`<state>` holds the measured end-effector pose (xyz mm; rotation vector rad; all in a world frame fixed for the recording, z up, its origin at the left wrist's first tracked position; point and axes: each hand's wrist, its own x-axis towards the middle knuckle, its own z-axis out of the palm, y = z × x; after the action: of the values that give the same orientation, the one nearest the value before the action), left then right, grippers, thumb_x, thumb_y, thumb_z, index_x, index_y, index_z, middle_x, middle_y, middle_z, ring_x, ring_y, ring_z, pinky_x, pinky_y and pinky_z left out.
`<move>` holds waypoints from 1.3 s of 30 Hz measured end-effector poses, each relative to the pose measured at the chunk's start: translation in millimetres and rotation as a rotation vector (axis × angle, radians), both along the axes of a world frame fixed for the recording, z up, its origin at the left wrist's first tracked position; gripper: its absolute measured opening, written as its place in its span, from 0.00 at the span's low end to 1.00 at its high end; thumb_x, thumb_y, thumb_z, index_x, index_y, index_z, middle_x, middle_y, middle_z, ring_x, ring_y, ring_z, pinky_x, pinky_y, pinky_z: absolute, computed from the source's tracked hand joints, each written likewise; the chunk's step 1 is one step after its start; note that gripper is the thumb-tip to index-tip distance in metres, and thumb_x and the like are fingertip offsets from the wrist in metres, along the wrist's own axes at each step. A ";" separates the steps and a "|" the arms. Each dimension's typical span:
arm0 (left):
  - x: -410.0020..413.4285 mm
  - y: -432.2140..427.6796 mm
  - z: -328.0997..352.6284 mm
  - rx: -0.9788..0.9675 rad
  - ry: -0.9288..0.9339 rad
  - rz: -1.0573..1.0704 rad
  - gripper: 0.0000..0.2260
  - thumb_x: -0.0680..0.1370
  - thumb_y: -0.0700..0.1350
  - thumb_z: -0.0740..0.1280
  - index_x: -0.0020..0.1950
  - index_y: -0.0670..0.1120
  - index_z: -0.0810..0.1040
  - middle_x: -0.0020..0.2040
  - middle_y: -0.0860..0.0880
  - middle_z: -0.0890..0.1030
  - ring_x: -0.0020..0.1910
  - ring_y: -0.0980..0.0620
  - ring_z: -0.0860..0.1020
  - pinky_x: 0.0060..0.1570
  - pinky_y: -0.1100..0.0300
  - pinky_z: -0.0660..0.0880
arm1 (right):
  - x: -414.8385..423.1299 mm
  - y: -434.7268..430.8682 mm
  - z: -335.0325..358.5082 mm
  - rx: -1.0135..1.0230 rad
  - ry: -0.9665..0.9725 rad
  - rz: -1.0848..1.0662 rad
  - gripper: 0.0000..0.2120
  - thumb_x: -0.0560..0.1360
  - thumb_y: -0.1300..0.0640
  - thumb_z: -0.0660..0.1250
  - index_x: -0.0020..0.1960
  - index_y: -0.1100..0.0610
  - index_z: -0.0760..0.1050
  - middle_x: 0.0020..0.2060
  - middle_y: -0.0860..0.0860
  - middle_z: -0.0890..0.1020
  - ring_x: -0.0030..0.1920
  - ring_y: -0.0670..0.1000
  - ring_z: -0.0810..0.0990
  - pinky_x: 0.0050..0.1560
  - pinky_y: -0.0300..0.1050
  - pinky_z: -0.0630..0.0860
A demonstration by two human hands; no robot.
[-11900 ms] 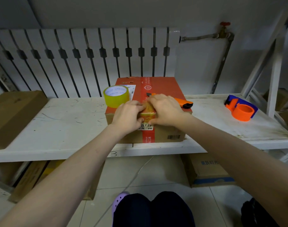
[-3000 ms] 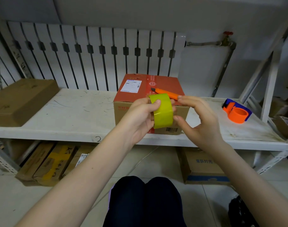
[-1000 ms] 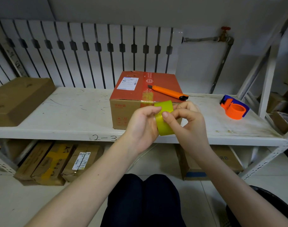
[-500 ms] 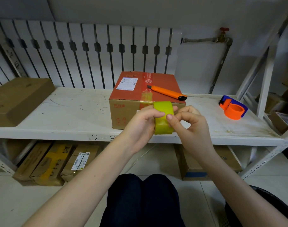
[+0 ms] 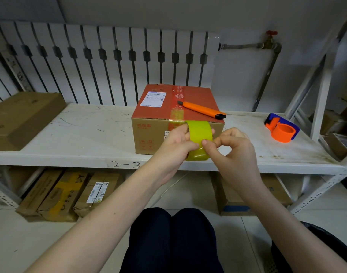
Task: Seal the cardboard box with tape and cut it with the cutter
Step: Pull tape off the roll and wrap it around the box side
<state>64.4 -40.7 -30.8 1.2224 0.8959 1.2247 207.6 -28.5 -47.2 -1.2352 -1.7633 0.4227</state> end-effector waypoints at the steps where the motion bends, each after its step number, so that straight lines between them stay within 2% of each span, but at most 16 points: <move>1: 0.5 0.1 -0.4 0.004 0.007 0.012 0.22 0.75 0.25 0.56 0.67 0.38 0.69 0.62 0.40 0.78 0.58 0.47 0.78 0.56 0.59 0.76 | 0.0 -0.3 -0.1 0.000 0.005 -0.003 0.10 0.71 0.47 0.69 0.35 0.52 0.80 0.37 0.43 0.75 0.46 0.45 0.72 0.40 0.29 0.63; 3: 2.1 -0.5 -0.9 0.019 0.021 0.037 0.22 0.75 0.26 0.56 0.67 0.39 0.70 0.61 0.41 0.79 0.58 0.47 0.79 0.58 0.57 0.76 | -0.2 -2.0 -0.1 0.011 0.026 -0.010 0.10 0.71 0.48 0.69 0.35 0.52 0.80 0.36 0.44 0.75 0.46 0.46 0.72 0.41 0.32 0.65; 5: 3.3 -1.3 -1.4 0.038 0.034 0.067 0.21 0.75 0.26 0.56 0.66 0.39 0.71 0.59 0.43 0.80 0.55 0.50 0.80 0.55 0.61 0.77 | -0.9 -3.8 -0.7 0.046 0.049 -0.008 0.11 0.71 0.47 0.69 0.35 0.52 0.80 0.36 0.45 0.76 0.45 0.47 0.73 0.41 0.35 0.66; 7: 3.1 -1.8 -2.0 0.049 0.042 0.092 0.21 0.75 0.25 0.56 0.66 0.38 0.71 0.58 0.43 0.81 0.53 0.53 0.80 0.50 0.66 0.77 | -1.8 -5.6 -1.4 0.065 0.075 0.005 0.13 0.70 0.43 0.68 0.35 0.51 0.80 0.35 0.46 0.76 0.44 0.48 0.74 0.41 0.39 0.69; 9: 1.9 -2.0 -2.7 0.054 0.050 0.098 0.21 0.74 0.25 0.56 0.65 0.38 0.72 0.58 0.42 0.81 0.53 0.52 0.80 0.49 0.66 0.77 | -1.4 -5.8 -2.6 0.048 0.098 0.013 0.16 0.69 0.39 0.64 0.36 0.50 0.80 0.35 0.46 0.77 0.44 0.48 0.75 0.41 0.42 0.71; 11: -0.3 -2.4 -3.4 0.047 0.057 0.099 0.21 0.74 0.26 0.56 0.65 0.38 0.72 0.59 0.42 0.81 0.55 0.49 0.80 0.51 0.63 0.78 | -0.8 -6.4 -3.6 -0.002 0.124 0.033 0.15 0.70 0.40 0.64 0.37 0.50 0.82 0.36 0.48 0.79 0.44 0.47 0.76 0.41 0.40 0.72; 14: -2.9 -2.3 -3.5 0.022 0.068 0.105 0.20 0.75 0.27 0.57 0.66 0.38 0.72 0.60 0.41 0.80 0.57 0.46 0.80 0.57 0.55 0.76 | 0.5 -8.8 -4.8 -0.111 0.236 0.109 0.14 0.73 0.44 0.62 0.38 0.48 0.82 0.39 0.50 0.82 0.45 0.45 0.78 0.41 0.30 0.72; 19: -2.7 -0.1 -3.8 -0.028 0.042 0.104 0.19 0.76 0.28 0.58 0.66 0.38 0.72 0.55 0.43 0.81 0.51 0.49 0.80 0.49 0.58 0.78 | -0.6 -13.7 -5.8 -0.231 0.461 0.165 0.15 0.76 0.49 0.62 0.41 0.55 0.84 0.41 0.49 0.86 0.46 0.41 0.81 0.44 0.24 0.72; 22: -5.1 1.4 -4.0 -0.064 0.020 0.110 0.18 0.76 0.28 0.57 0.63 0.39 0.73 0.52 0.43 0.81 0.49 0.47 0.81 0.50 0.55 0.78 | 2.7 -14.9 -6.4 -0.319 0.628 0.123 0.14 0.76 0.48 0.61 0.45 0.52 0.83 0.39 0.44 0.86 0.47 0.40 0.81 0.51 0.36 0.75; 24: -13.8 4.3 -3.9 -0.103 -0.006 0.143 0.18 0.76 0.27 0.55 0.64 0.38 0.72 0.51 0.41 0.82 0.50 0.43 0.82 0.54 0.51 0.78 | 13.2 -11.7 -5.5 -0.254 0.723 0.057 0.10 0.77 0.50 0.61 0.47 0.47 0.81 0.40 0.39 0.85 0.48 0.40 0.80 0.52 0.39 0.76; 25: -17.9 5.4 -3.8 -0.120 -0.016 0.147 0.19 0.76 0.27 0.55 0.65 0.37 0.72 0.50 0.41 0.82 0.49 0.44 0.83 0.53 0.51 0.78 | 18.7 -9.9 -4.7 -0.153 0.662 0.032 0.09 0.78 0.54 0.61 0.48 0.45 0.80 0.41 0.38 0.84 0.49 0.39 0.80 0.50 0.37 0.76; 27: -21.0 6.1 -2.4 -0.136 -0.024 0.116 0.20 0.76 0.27 0.55 0.66 0.36 0.71 0.50 0.41 0.82 0.45 0.47 0.84 0.50 0.53 0.80 | 21.4 -8.2 -3.6 0.060 0.419 0.063 0.09 0.78 0.58 0.62 0.50 0.46 0.78 0.43 0.37 0.83 0.50 0.39 0.79 0.47 0.32 0.75; 29: -17.6 5.6 -1.0 -0.136 -0.034 0.076 0.19 0.76 0.28 0.55 0.66 0.36 0.71 0.50 0.42 0.82 0.44 0.49 0.84 0.46 0.57 0.81 | 16.7 -7.0 -6.4 0.270 0.183 0.125 0.06 0.76 0.55 0.64 0.51 0.49 0.77 0.46 0.40 0.80 0.49 0.41 0.78 0.48 0.33 0.73; 31: -13.3 5.0 -0.5 -0.121 -0.038 0.062 0.19 0.76 0.29 0.56 0.66 0.36 0.72 0.51 0.42 0.82 0.45 0.51 0.83 0.45 0.59 0.81 | 12.5 -5.2 -7.5 0.405 0.027 0.141 0.08 0.75 0.52 0.64 0.52 0.51 0.78 0.46 0.43 0.80 0.49 0.43 0.77 0.50 0.35 0.71; 35: -14.0 3.1 0.3 -0.093 -0.031 0.045 0.19 0.77 0.30 0.57 0.67 0.37 0.71 0.58 0.40 0.80 0.51 0.48 0.80 0.47 0.60 0.79 | 9.7 -0.3 -1.1 0.289 -0.054 0.076 0.12 0.76 0.47 0.59 0.52 0.51 0.78 0.46 0.42 0.79 0.48 0.42 0.75 0.46 0.37 0.71; 39: -14.2 1.7 -0.4 -0.065 -0.027 0.021 0.19 0.77 0.30 0.57 0.67 0.37 0.71 0.58 0.39 0.80 0.51 0.47 0.80 0.48 0.59 0.78 | 6.1 -1.1 -1.4 0.234 -0.024 0.111 0.14 0.76 0.45 0.57 0.50 0.52 0.77 0.43 0.44 0.79 0.47 0.43 0.76 0.43 0.39 0.73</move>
<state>50.3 -38.9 -31.1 1.1448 0.9237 1.2175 213.8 -29.6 -48.6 -0.9855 -1.8490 0.2568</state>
